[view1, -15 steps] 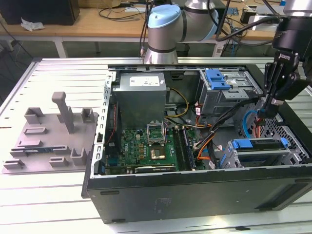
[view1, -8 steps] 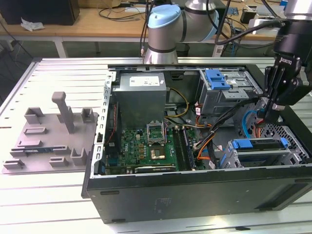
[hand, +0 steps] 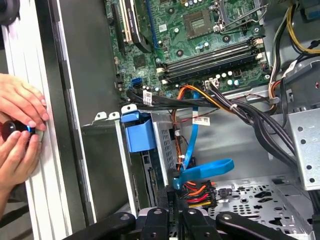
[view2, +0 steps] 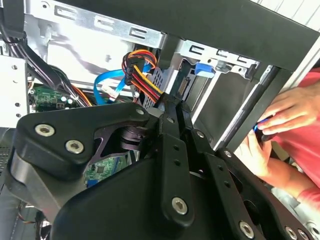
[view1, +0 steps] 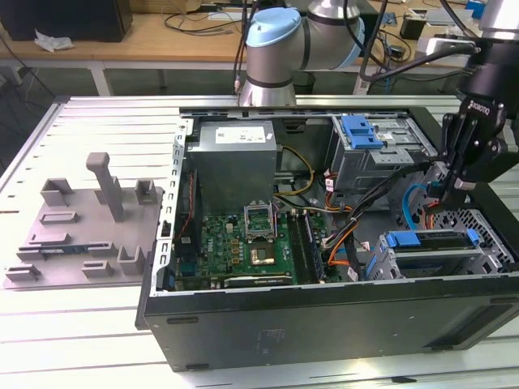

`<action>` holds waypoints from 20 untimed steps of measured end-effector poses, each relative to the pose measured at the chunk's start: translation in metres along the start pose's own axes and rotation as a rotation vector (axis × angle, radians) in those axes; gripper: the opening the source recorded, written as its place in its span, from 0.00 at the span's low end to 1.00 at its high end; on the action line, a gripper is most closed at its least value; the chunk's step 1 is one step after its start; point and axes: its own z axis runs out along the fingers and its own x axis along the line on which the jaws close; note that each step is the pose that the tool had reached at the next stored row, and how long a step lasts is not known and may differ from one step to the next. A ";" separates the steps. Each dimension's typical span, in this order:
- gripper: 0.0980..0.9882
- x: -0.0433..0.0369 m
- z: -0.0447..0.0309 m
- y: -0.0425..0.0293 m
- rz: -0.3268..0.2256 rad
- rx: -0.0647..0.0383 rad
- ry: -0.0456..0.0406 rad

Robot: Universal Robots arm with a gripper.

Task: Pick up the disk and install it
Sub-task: 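Insert the first disk wire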

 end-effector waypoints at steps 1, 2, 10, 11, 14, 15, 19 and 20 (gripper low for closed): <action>0.08 0.0014 0.0004 -0.0002 -0.001 0.000 -0.0044; 0.08 0.0029 0.0009 -0.0004 -0.003 0.000 -0.0091; 0.08 0.0171 0.0055 -0.0018 -0.024 0.005 -0.0408; 0.08 0.0194 0.0062 -0.0020 -0.028 0.007 -0.0439; 0.08 0.0240 0.0077 -0.0023 -0.037 0.011 -0.0492; 0.08 0.0251 0.0081 -0.0023 -0.038 0.012 -0.0502; 0.08 0.0312 0.0100 -0.0020 -0.049 0.016 -0.0540; 0.08 0.0322 0.0103 -0.0019 -0.059 0.019 -0.0601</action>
